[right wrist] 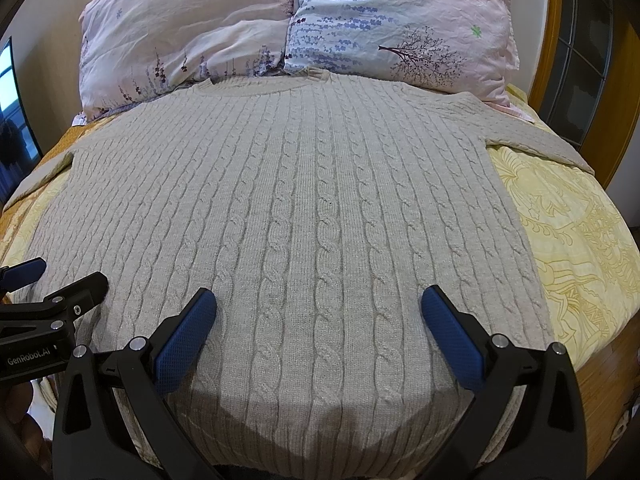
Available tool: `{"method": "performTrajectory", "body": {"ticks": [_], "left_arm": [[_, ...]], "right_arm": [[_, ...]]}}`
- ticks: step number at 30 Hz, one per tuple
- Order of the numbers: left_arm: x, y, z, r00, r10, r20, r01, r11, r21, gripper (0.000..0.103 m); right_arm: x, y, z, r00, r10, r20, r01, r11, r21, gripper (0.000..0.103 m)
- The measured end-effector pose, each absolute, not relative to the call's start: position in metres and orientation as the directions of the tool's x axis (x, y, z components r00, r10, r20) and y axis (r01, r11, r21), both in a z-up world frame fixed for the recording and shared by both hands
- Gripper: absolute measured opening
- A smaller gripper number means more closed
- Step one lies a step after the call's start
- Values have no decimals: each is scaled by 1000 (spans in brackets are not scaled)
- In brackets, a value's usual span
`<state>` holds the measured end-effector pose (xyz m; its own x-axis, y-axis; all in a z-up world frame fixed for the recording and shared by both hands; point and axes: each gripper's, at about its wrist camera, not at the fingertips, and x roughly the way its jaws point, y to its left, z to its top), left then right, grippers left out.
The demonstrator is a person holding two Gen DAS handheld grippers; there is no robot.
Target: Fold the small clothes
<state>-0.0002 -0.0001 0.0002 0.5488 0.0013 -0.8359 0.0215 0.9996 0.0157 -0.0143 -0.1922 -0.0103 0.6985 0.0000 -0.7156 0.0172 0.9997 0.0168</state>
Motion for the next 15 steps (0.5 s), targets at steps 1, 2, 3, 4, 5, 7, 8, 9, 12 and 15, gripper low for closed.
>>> {"method": "performTrajectory", "body": {"ticks": [1,2,3,4,5,7,8,9,12,15], "left_arm": [[0,0,0,549,1,-836,22,1000,16,101],[0,0,0,549,1,-836,22,1000,16,101],[0,0,0,548,1,-836,22,1000,16,101],[0,0,0,548,1,-836,21,1000,16,101],[0,0,0,549,1,-836,21,1000,15,101],[0,0,0,548,1,-836,21,1000,16,101],[0,0,0,549,1,-836,21,1000,15,101],[0,0,0,548,1,-836,21,1000,16,101],[0,0,0,547,1,-837,21,1000,15,101],[0,0,0,548,1,-837,21,1000,16,101]], "right_arm": [[-14,-192,-10,698,0,-716,18,1000,17,102],[-14,-192,-10,698,0,-716,18,1000,17,102],[-14,-192,-10,698,0,-716,18,1000,17,102],[-15,-193,-10,697,0,-717,18,1000,17,102],[-15,-193,-9,697,0,-718,18,1000,17,102],[-15,-193,-11,696,0,-718,18,1000,17,102],[-15,-193,-11,697,0,-717,18,1000,17,102],[-15,-193,-12,697,0,-717,18,1000,17,102],[-14,-192,-12,696,-1,-718,18,1000,17,102],[-14,-192,-13,695,-1,-719,19,1000,17,102]]}}
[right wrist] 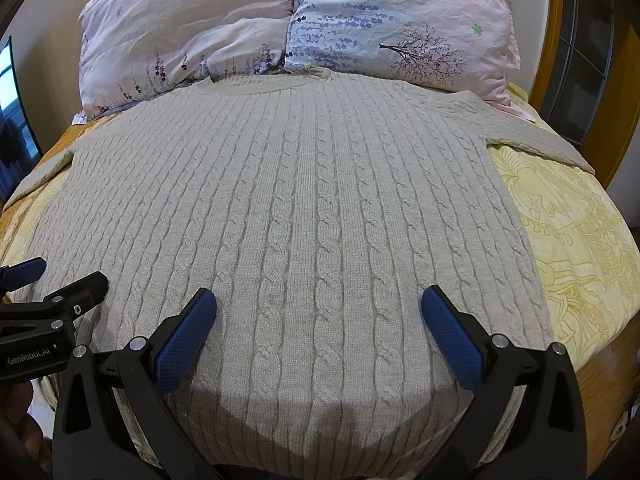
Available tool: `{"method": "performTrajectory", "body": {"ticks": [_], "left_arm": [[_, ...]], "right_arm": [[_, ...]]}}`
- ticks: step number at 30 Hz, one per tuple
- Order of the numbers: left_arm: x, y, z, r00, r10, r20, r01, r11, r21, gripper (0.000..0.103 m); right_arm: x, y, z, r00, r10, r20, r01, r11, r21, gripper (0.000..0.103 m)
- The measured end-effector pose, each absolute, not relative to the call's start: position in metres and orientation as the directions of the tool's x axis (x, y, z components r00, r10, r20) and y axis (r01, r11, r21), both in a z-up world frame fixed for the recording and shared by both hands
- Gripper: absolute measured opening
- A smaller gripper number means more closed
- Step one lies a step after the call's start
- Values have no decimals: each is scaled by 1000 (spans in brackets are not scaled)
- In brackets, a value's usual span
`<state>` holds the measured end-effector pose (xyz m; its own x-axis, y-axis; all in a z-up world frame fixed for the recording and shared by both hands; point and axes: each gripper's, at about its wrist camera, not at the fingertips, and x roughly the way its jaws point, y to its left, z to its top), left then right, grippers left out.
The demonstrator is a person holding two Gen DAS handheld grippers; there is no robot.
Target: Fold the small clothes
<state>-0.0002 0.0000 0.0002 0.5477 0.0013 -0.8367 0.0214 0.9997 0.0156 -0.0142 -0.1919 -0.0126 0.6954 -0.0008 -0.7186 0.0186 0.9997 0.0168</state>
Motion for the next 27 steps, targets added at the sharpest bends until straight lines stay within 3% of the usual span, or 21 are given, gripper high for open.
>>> {"method": "performTrajectory", "body": {"ticks": [10,21,27], "left_arm": [[2,-2,-1,537,0,-843,28,999,17,101],[7,-1,1,533,-5,-846,71,997,38,101],[20,-5,10,572,20,-820,116,988,105,101]], "right_arm": [[-14,-190,-16,682,24,-731,-17,1000,17,102],[-7,-200,-14,643,128,-755,-179,984,15,102],[14,-235,5,640,167,-750,-121,986,117,102]]}}
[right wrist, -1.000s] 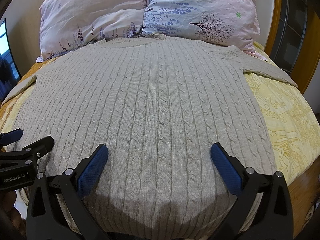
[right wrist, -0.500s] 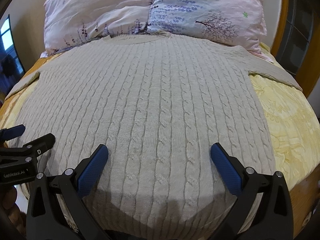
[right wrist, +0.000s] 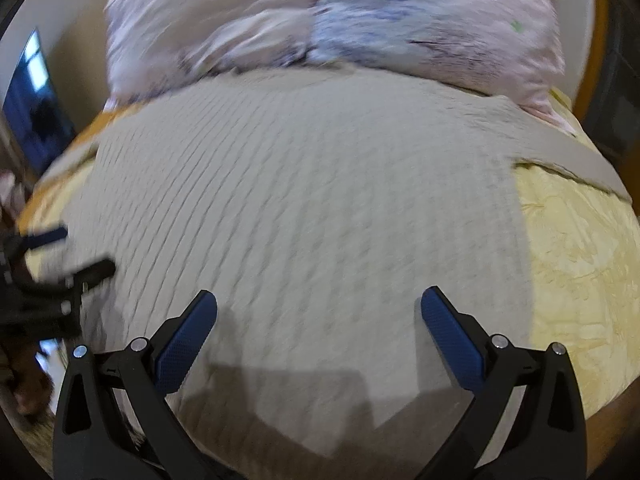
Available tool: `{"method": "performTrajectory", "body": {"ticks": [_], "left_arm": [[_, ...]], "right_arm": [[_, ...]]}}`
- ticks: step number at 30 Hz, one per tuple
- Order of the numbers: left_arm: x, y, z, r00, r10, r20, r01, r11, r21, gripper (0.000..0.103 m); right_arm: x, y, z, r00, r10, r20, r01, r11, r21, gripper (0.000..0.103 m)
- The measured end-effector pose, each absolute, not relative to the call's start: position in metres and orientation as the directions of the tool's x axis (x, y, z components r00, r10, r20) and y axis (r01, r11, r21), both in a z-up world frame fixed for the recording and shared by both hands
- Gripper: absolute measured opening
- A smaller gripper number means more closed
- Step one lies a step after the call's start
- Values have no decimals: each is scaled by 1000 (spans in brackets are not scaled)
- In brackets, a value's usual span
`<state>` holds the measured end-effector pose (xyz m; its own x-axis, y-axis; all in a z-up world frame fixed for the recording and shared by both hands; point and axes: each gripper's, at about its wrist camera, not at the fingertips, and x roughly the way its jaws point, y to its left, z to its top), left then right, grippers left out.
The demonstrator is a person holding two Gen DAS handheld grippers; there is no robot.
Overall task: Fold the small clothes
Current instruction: 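Grasp the side edge and sleeve of the beige sweater with the right gripper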
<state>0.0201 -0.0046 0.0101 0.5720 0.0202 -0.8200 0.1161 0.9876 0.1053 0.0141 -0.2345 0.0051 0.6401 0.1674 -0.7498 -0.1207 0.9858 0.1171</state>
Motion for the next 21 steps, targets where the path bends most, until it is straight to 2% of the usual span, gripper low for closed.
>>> {"method": "performTrajectory", "body": {"ticks": [5,10,13,17,21], "left_arm": [[44,5,22,578,-18,-816,140,987,77,101],[72,20,37,573,-126,-810,176,984,-29,101],[88,28,42,571,-169,-803,182,980,-77,101],[105,33,48,592,-131,-796,167,985,-38,101],[121,33,45,574,-110,-811,170,985,-13,101]], "right_arm": [[44,-314,40,727,151,-670,48,962,269,102],[83,-413,47,742,118,-660,256,860,441,73],[102,-457,34,715,88,-693,374,790,486,63],[116,-487,13,667,58,-742,485,723,492,57],[125,-502,-4,658,74,-750,533,658,533,50]]}}
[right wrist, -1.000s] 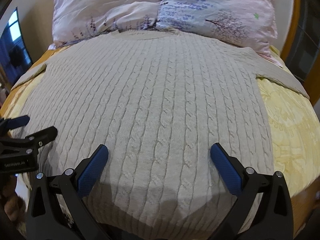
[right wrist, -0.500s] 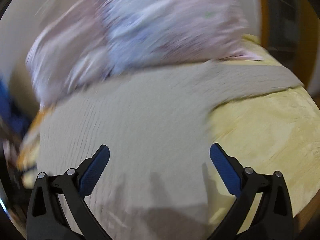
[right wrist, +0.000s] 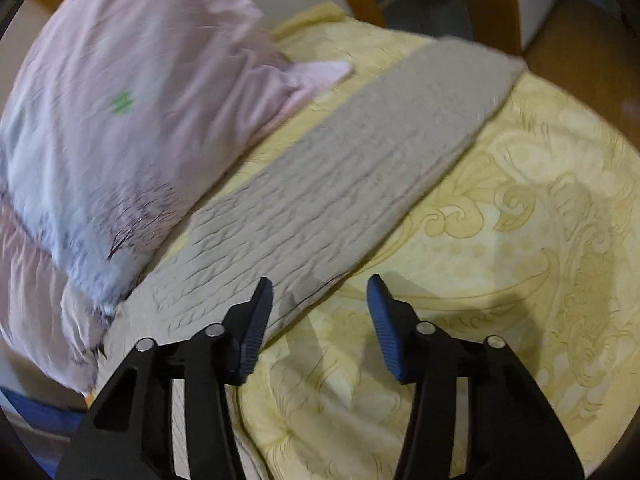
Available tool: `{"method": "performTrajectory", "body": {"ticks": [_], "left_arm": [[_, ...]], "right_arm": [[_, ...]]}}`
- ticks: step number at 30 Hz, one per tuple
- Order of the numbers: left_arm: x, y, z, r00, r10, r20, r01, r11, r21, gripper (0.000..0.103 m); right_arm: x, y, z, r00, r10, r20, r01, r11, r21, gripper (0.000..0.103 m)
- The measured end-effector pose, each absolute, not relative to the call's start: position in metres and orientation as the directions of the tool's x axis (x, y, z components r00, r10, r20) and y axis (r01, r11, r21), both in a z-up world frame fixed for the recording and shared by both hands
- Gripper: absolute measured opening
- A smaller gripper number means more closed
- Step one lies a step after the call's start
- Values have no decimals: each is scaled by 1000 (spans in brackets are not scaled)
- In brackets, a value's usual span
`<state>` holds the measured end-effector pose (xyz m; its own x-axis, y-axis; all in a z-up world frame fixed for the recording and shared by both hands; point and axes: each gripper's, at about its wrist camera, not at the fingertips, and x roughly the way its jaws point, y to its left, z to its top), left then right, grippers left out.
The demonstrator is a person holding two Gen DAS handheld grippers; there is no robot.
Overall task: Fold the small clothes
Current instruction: 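Grasp the side edge and sleeve of the beige sweater with the right gripper, then fold the held side and sleeve inward over the sweater back with the right gripper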
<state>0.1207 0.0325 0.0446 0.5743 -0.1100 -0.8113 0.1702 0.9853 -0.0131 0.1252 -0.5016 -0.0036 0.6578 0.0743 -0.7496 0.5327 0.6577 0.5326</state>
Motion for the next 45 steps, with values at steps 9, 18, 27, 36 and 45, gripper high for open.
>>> {"method": "performTrajectory", "body": {"ticks": [9,18,27,36,45], "left_arm": [[140,41,33,539,-214,-815,200,972,-123,101],[150,41,38,583,-235,-778,220,967,-127,101],[168,48,32,538,-273,-798,189,961,-201,101],[176,54,35,531,-331,-780,195,943,-268,101],[178,49,37,555,-363,-748,187,931,-313,101]], "right_arm": [[143,-523,-13,698,51,-714,558,586,587,34],[141,-561,-13,727,-37,-685,603,512,612,17],[139,-542,23,771,-109,-627,537,640,549,11],[143,-460,87,876,-89,-473,313,852,419,11],[170,-309,58,751,310,-583,-98,925,367,10]]}}
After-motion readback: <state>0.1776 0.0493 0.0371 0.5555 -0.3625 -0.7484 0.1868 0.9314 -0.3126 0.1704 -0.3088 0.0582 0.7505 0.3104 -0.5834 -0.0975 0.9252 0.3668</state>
